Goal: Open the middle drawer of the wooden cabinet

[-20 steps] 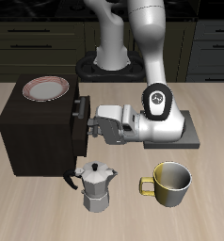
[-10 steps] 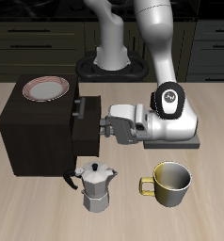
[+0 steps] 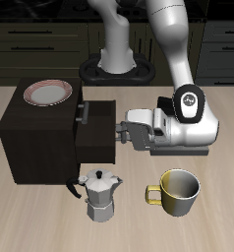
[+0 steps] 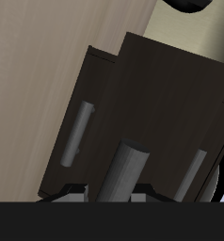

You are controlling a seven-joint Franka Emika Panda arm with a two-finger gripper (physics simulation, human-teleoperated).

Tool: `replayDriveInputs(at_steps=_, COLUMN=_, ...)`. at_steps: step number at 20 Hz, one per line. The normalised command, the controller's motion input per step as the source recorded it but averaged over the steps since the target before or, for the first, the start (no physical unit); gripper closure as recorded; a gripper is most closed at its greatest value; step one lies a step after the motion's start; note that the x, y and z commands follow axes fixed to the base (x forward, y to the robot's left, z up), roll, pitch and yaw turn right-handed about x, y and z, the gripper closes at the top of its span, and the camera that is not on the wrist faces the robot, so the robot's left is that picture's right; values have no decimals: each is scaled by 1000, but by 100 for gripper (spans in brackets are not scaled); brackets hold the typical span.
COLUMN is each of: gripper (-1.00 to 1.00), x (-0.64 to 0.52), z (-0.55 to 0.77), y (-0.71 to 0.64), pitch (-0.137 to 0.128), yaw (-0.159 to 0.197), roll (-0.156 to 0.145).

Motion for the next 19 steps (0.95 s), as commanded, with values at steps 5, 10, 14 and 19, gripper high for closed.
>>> replayDriveInputs(at_steps=5, gripper=100, x=-6, z=41, y=404, pitch=-23, yaw=3, roll=66)
replayDriveInputs(at_steps=10, gripper=100, x=19, z=0, y=437, pitch=-23, yaw=9, roll=71)
replayDriveInputs(at_steps=14, gripper=100, x=-69, z=13, y=473, pitch=-18, yaw=3, roll=83)
replayDriveInputs(at_steps=19, gripper=100, x=-116, z=69, y=472, pitch=-15, yaw=-11, roll=78)
